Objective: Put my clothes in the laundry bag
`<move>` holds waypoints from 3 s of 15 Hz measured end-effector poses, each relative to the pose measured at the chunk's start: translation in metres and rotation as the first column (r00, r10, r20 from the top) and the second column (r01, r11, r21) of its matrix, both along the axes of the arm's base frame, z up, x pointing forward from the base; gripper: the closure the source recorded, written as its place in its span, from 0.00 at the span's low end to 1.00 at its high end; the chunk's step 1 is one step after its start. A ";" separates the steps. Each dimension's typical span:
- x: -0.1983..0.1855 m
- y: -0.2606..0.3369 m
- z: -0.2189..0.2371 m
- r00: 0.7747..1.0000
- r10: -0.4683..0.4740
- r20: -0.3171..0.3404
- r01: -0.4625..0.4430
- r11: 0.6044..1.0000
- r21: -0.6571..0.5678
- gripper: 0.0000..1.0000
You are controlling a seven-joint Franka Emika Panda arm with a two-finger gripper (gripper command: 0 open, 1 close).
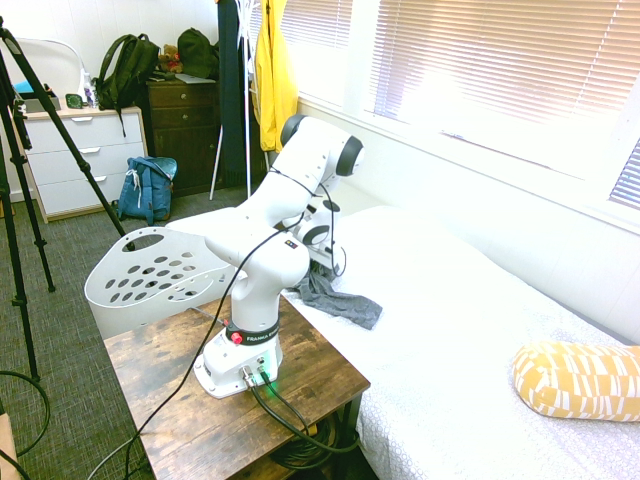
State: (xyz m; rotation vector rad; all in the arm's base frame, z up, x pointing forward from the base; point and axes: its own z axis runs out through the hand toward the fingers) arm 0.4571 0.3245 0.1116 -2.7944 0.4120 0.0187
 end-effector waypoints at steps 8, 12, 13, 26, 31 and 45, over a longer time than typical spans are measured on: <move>-0.054 0.101 0.288 0.988 0.042 0.149 -0.051 0.997 0.060 1.00; -0.159 0.132 0.463 0.977 0.106 0.186 -0.121 0.990 0.072 1.00; -0.195 0.131 0.505 0.973 0.127 0.193 -0.144 0.987 0.073 1.00; -0.524 0.122 0.346 0.930 0.368 0.023 -0.359 0.918 -0.167 0.00; -0.556 0.109 0.291 0.913 0.407 0.030 -0.389 0.890 -0.238 0.00; -0.224 0.008 0.288 0.981 0.071 0.181 -0.013 0.952 -0.306 0.00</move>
